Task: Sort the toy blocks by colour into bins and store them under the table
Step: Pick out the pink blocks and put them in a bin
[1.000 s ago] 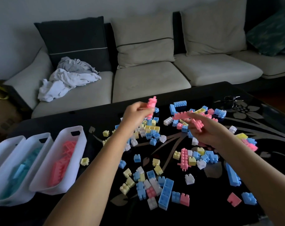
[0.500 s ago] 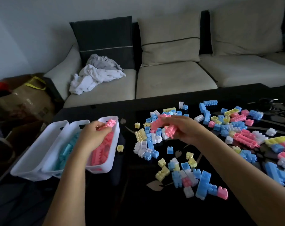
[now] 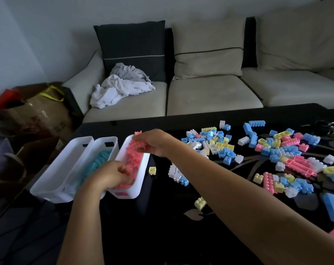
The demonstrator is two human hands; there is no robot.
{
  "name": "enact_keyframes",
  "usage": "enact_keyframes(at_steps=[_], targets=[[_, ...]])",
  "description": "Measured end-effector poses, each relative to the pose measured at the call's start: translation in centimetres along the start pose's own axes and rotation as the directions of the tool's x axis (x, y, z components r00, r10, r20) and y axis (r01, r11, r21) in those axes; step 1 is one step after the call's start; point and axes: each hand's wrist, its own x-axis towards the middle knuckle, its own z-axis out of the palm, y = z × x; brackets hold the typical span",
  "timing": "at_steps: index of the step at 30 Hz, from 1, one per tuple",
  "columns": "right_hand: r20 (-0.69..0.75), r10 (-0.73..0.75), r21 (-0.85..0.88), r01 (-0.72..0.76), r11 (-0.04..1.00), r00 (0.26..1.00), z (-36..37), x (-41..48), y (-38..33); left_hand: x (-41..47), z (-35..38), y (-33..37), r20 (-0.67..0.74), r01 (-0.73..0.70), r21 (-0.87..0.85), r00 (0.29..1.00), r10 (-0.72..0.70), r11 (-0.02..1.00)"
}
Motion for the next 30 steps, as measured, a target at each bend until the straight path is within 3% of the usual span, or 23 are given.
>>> enact_keyframes(at_steps=[8,11,14,19,23,26,30], targets=[[0.053,0.037,-0.079,-0.032,0.996,0.998,-1.3,-1.4,-0.3,0.1,0.6,1.5,-0.207,-0.030,0.003,0.978,0.030,1.000],[0.061,0.012,-0.072,-0.008,0.997,0.998,-4.2,-3.0,-0.9,-0.4,1.8,4.0,-0.313,-0.172,0.011,0.935,0.167,0.985],[-0.024,-0.004,-0.239,-0.002,0.971,1.000,-8.4,-4.9,-1.5,0.0,3.7,7.2,-0.314,-0.357,0.079,0.877,0.363,0.931],[-0.224,-0.158,-0.602,-0.009,0.799,0.962,-16.8,-6.4,-1.5,3.0,7.5,11.7,-0.149,-0.488,0.022,0.862,0.485,0.873],[-0.371,-0.249,-0.797,-0.169,0.580,0.895,-23.1,-8.2,-1.6,6.0,10.9,14.4,-0.066,-0.477,0.094,0.873,0.483,0.874],[-0.463,-0.264,-0.835,-0.316,0.451,0.846,-26.7,-9.1,-0.5,7.5,12.5,15.4,-0.068,-0.432,0.185,0.890,0.450,0.883],[-0.513,-0.326,-0.833,-0.368,0.413,0.794,-28.2,-10.4,0.8,8.5,13.3,16.0,-0.018,-0.395,0.259,0.911,0.413,0.882]])
